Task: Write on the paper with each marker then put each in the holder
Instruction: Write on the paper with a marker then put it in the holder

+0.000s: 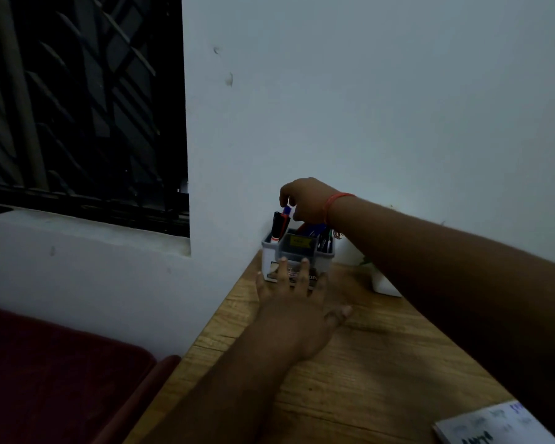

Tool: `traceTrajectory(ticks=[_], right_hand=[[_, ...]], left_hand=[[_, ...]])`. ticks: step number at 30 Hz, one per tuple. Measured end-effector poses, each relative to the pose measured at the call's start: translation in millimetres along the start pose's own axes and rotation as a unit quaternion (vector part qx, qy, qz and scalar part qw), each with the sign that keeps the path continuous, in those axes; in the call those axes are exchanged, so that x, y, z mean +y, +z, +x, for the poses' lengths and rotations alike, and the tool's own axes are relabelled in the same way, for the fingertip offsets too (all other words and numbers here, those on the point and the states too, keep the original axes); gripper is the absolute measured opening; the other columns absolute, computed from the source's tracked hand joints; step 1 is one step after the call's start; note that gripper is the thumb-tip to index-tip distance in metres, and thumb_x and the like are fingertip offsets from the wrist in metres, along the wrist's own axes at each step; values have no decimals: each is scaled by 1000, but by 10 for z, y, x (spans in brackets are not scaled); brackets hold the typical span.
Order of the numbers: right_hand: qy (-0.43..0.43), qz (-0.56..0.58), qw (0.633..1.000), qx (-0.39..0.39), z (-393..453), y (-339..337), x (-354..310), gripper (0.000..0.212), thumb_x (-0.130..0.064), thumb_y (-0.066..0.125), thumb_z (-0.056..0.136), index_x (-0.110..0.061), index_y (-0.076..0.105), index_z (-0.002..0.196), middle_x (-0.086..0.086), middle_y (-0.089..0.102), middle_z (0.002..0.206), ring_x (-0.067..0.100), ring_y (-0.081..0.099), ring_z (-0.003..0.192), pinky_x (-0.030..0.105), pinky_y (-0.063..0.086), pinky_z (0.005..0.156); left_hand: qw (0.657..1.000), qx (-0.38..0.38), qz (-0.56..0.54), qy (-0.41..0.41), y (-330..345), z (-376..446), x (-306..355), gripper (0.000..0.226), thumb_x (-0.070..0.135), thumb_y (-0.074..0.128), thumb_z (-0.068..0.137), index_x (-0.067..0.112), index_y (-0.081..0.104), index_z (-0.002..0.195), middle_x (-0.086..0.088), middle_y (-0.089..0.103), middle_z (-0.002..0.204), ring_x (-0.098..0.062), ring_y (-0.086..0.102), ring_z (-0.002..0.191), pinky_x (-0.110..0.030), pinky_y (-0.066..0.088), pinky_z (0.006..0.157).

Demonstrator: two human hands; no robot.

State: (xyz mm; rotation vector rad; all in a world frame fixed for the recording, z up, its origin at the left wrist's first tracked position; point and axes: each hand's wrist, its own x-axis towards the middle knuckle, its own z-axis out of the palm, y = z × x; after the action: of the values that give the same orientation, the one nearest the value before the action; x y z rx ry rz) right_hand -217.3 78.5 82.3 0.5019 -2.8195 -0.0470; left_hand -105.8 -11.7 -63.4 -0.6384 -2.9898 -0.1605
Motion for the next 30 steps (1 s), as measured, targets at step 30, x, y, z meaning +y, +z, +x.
traceTrajectory(ticks=[30], right_hand=[[43,127,987,-88,-4126,384,1757,66,-58,63,91,-30,49,149,-11,50,144,4,48,128,19,35,105]], left_hand=[[951,-112,46,284,-117,-350,1317,99,92,11,75,35,7,156,13,4,164,-7,-7,149,-50,-10,119]])
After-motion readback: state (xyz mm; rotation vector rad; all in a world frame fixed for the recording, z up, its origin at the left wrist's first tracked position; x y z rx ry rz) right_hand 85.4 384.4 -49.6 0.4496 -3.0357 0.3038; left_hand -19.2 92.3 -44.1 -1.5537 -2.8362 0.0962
